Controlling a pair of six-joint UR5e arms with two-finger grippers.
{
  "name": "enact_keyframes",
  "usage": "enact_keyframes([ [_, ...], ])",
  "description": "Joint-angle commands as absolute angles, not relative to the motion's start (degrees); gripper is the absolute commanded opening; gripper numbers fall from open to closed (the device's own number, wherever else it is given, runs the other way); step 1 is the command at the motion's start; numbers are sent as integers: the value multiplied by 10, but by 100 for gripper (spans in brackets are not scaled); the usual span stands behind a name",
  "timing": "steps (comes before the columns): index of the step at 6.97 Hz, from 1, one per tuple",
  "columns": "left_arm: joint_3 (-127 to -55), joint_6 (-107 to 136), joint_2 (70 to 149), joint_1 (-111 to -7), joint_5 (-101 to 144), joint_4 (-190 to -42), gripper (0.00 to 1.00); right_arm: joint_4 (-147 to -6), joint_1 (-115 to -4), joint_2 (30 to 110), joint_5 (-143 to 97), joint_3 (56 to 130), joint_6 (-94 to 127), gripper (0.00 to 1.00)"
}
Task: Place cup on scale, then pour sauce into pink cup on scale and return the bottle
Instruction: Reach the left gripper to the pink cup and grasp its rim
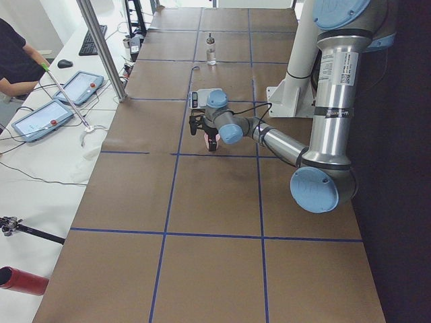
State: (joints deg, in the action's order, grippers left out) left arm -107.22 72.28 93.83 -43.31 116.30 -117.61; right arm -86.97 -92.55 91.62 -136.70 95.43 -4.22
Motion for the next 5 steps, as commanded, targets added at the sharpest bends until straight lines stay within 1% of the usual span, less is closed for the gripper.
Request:
enact_keyframes([
  [1, -1063, 723, 940, -412, 1162, -1176, 100, -874, -925, 915, -1368, 954, -41, 100],
  [2, -1065, 723, 940, -408, 1162, -1176, 100, -875, -925, 915, -1368, 954, -41, 100],
  [3, -1064, 724, 942, -400, 1162, -1176, 89, -876, -925, 915, -1368, 954, -41, 100],
  [4, -1064, 741, 946, -397, 1162, -1175, 43, -876, -925, 915, -1368, 954, -41, 100],
  [5, -1060, 750, 947, -396, 1161, -1175, 6, -876, -925, 915, -1368, 953, -41, 100],
])
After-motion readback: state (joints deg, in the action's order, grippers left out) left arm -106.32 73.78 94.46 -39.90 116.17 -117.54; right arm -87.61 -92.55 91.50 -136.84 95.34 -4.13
